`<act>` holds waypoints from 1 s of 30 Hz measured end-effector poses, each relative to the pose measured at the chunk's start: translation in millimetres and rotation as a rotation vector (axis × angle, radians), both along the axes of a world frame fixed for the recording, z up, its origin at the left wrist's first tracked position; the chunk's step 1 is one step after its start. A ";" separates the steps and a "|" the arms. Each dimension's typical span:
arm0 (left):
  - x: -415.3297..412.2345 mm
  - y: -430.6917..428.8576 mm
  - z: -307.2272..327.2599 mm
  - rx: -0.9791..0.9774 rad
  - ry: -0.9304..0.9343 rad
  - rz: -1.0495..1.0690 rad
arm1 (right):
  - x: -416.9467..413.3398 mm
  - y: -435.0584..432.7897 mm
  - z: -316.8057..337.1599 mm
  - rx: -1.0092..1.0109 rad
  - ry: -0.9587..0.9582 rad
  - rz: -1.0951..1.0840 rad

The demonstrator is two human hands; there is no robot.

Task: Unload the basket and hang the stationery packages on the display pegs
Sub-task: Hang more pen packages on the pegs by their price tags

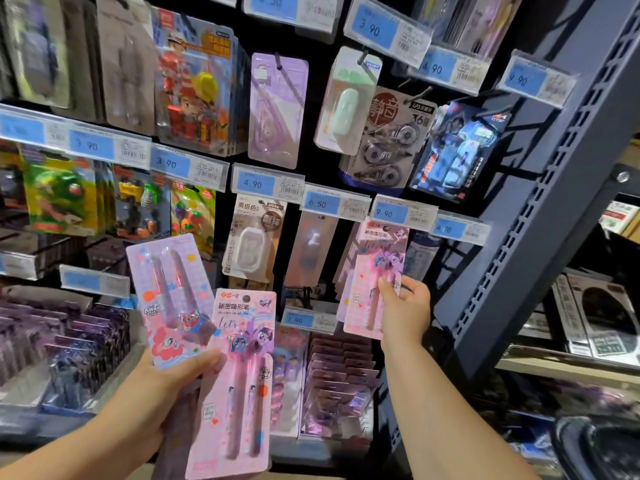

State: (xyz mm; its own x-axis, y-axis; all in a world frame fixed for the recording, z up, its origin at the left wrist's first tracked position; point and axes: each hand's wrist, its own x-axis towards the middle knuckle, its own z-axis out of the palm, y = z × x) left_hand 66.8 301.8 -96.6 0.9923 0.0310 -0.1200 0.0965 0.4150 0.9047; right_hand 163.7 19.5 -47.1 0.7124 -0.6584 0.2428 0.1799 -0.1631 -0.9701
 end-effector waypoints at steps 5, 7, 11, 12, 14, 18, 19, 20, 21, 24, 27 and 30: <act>-0.4 -0.9 -0.4 -0.027 0.016 -0.006 | 5.1 0.5 -6.4 0.005 0.068 -0.037; -1.0 -1.5 -0.1 -0.046 0.019 -0.013 | 4.1 0.8 -8.3 0.002 0.091 -0.080; 0.3 -0.8 -0.5 -0.083 -0.013 -0.028 | -11.7 17.6 -6.6 -0.118 0.099 -0.098; 1.2 -0.7 -1.8 -0.088 -0.019 -0.031 | -16.7 24.1 -5.8 -0.152 0.090 -0.011; 3.1 -0.8 -3.6 -0.101 -0.033 -0.028 | -29.4 40.5 -3.2 -0.227 0.100 0.283; 3.0 -1.5 -3.0 -0.104 -0.020 -0.028 | -47.8 75.1 -4.1 -0.279 0.216 0.781; 2.9 -1.6 -3.2 -0.100 -0.017 -0.032 | -51.3 83.0 -5.3 -0.280 0.244 0.854; 2.9 -1.7 -3.8 -0.092 -0.018 -0.039 | -54.1 89.7 -7.5 -0.263 0.265 0.910; 2.6 -1.6 -4.9 -0.086 -0.020 -0.049 | -55.6 95.4 -10.9 -0.239 0.277 0.939; 0.6 -0.7 -6.9 -0.086 -0.006 -0.065 | -58.3 105.3 -16.1 -0.167 0.274 0.926; -0.6 0.6 -6.5 -0.062 -0.011 -0.079 | -57.6 106.4 -21.0 -0.120 0.271 0.927; -0.1 1.5 -6.1 -0.050 -0.022 -0.055 | -65.5 105.4 -21.6 -0.201 0.324 1.004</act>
State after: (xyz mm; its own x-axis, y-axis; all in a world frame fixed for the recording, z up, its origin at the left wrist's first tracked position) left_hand 66.7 303.2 -102.7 0.9947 -0.0295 -0.0982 0.1009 0.4542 0.8851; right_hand 98.2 124.9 -68.6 0.9554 0.2947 -0.0159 0.0597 -0.2457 -0.9675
